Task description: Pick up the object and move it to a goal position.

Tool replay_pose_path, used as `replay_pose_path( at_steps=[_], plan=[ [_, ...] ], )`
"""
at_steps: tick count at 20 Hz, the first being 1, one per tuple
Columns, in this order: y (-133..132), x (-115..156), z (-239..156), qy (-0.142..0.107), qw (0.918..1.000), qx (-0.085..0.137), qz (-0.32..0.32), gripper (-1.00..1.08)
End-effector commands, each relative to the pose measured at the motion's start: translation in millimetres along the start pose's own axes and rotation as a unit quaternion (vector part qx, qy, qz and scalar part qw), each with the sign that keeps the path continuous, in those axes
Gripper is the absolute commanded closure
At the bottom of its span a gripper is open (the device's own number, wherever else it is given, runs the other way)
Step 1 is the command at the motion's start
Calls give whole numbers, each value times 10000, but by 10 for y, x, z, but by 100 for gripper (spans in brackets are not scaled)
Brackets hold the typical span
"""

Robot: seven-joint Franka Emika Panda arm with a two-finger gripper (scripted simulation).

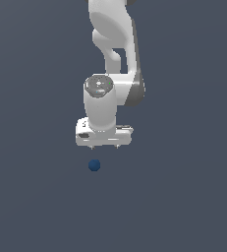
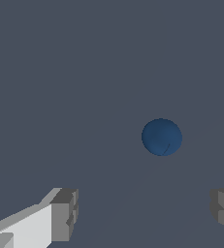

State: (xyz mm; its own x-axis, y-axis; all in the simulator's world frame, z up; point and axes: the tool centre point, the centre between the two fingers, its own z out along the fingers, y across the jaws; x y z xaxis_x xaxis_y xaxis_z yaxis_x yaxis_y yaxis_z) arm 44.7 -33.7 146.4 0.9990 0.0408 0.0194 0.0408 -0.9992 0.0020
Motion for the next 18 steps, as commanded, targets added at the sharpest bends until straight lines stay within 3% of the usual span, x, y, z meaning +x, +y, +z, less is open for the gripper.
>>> replay_pose_path(
  at_steps=[1, 10, 18],
  plan=[
    [129, 80, 151, -25, 10000, 2, 23, -92],
    [462, 246, 558, -83, 9999, 8, 75, -92],
    [537, 268, 653, -101, 9999, 9, 89, -92]
  ],
)
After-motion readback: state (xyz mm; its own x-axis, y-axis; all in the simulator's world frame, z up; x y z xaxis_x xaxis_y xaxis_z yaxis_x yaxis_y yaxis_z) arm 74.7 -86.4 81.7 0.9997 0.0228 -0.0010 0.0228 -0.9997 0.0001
